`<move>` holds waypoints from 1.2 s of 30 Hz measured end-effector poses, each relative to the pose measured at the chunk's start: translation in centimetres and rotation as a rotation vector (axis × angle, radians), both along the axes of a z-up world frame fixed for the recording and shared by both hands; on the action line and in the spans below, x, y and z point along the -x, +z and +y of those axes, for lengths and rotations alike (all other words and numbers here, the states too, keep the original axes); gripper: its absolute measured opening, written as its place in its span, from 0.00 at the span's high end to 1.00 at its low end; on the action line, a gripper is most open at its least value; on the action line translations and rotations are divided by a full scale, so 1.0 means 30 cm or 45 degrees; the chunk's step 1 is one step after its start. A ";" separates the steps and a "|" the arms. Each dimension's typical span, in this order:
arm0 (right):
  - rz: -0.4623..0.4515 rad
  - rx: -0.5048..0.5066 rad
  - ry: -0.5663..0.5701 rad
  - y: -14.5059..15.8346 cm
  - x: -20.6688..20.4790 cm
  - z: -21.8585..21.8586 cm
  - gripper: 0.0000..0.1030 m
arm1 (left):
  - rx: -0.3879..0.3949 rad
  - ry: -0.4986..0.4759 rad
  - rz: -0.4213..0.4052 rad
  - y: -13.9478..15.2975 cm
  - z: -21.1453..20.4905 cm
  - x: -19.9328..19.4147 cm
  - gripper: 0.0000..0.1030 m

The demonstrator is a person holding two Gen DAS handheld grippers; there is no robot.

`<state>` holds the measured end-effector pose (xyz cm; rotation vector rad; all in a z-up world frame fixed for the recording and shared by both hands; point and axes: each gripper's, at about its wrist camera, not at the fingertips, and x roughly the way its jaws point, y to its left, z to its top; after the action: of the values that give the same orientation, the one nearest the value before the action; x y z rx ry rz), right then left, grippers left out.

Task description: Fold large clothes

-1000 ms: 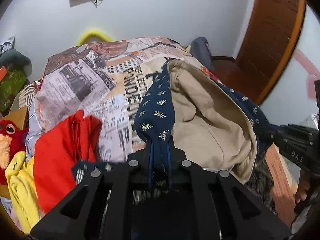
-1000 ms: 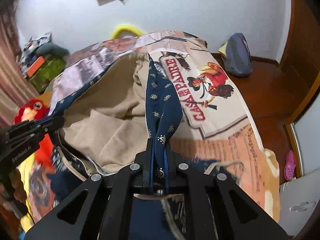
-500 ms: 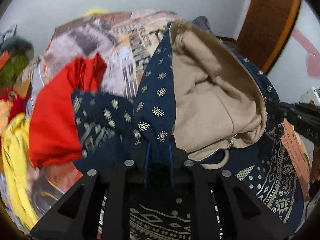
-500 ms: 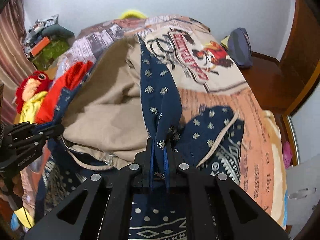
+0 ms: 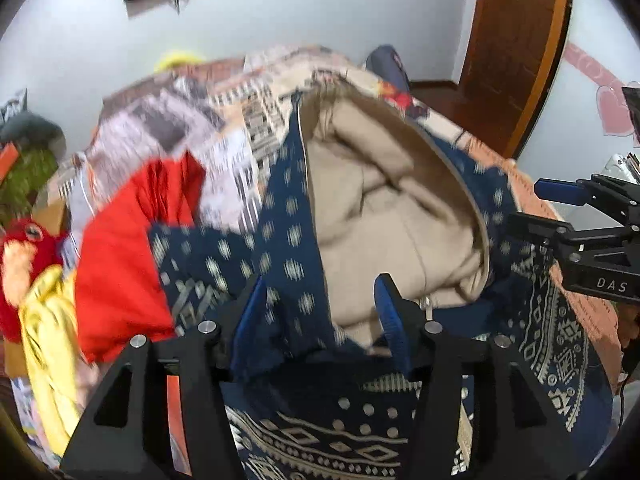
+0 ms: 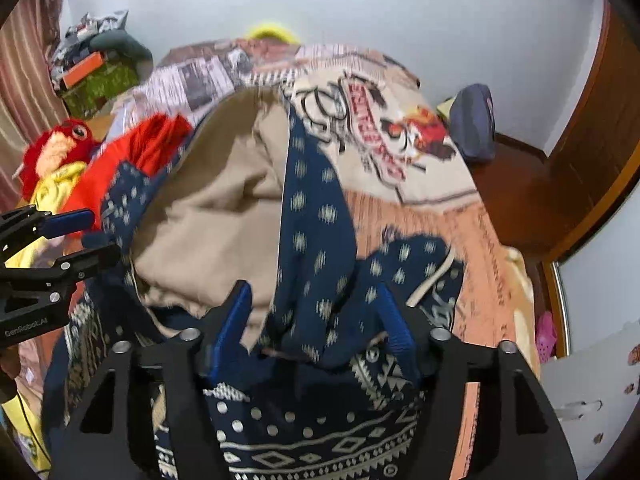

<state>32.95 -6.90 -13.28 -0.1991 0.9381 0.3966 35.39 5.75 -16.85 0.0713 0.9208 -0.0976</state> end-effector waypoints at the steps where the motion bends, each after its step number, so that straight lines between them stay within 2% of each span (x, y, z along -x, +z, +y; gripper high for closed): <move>1: -0.008 -0.015 -0.005 0.011 -0.011 0.000 0.37 | 0.000 -0.002 -0.021 0.020 0.003 -0.015 0.44; 4: -0.009 -0.067 -0.010 0.028 -0.059 0.012 0.37 | 0.017 0.006 -0.054 0.047 0.022 -0.075 0.42; 9: 0.005 -0.101 -0.030 0.012 -0.163 0.055 0.37 | 0.048 0.035 -0.050 0.037 0.047 -0.206 0.42; 16: 0.067 -0.130 -0.013 -0.047 -0.303 0.111 0.37 | 0.085 0.033 -0.016 -0.043 0.041 -0.377 0.43; 20: 0.103 -0.134 -0.028 -0.092 -0.372 0.121 0.37 | 0.068 0.038 0.010 -0.101 0.037 -0.445 0.43; 23: 0.154 -0.150 -0.039 -0.125 -0.410 0.113 0.37 | 0.096 0.052 0.028 -0.130 0.044 -0.474 0.52; 24: 0.177 -0.166 -0.046 -0.137 -0.420 0.106 0.37 | 0.110 0.052 0.034 -0.136 0.046 -0.479 0.59; 26: 0.203 -0.194 -0.048 -0.151 -0.428 0.096 0.42 | 0.120 0.059 0.041 -0.145 0.047 -0.482 0.68; 27: 0.213 -0.209 -0.049 -0.158 -0.430 0.090 0.53 | 0.116 0.061 0.041 -0.146 0.047 -0.480 0.77; 28: 0.230 -0.223 -0.050 -0.163 -0.429 0.083 0.59 | 0.113 0.058 0.042 -0.147 0.047 -0.475 0.84; 30: 0.270 -0.252 -0.052 -0.169 -0.428 0.074 0.85 | 0.127 0.053 0.046 -0.143 0.049 -0.467 0.89; 31: 0.285 -0.264 -0.054 -0.168 -0.422 0.069 0.90 | 0.157 0.047 0.052 -0.135 0.054 -0.457 0.93; 36: 0.235 -0.301 -0.035 -0.098 -0.356 0.046 0.91 | 0.216 0.036 0.036 -0.065 0.064 -0.395 0.94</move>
<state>43.64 -5.52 -16.22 0.0678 1.0644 0.5027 47.24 7.67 -18.78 -0.1007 0.9383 -0.1507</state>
